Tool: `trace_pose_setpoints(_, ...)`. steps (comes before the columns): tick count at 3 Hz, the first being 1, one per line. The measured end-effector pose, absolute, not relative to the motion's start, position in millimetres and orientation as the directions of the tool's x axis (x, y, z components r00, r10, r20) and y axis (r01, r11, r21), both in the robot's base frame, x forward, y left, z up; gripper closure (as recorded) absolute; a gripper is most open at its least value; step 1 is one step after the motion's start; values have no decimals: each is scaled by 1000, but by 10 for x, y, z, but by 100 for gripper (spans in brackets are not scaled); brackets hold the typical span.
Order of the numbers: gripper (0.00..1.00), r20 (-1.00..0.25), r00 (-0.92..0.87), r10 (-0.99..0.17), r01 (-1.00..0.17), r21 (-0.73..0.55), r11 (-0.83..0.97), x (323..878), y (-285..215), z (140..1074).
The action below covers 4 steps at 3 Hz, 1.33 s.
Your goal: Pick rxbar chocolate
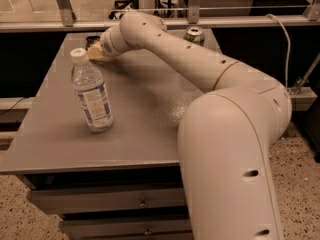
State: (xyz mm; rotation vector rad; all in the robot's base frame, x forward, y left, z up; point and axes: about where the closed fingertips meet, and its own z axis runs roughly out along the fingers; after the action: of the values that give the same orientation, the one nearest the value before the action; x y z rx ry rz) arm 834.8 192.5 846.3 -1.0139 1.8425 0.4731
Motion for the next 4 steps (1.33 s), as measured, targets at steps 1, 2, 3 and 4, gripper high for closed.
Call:
trace_pose_setpoints(1,79,-891,-177,-418,-793,-122,596,8365,1806,8552)
trace_pose_setpoints(2,100,-908,-138,-396,-781,-146,607,8346,1674,8699)
trace_pose_setpoints(3,100,-922,-86,-379,-769,-180,614,8264,1520,8914)
trace_pose_setpoints(4,100,-931,-22,-364,-762,-220,609,8052,1324,9181)
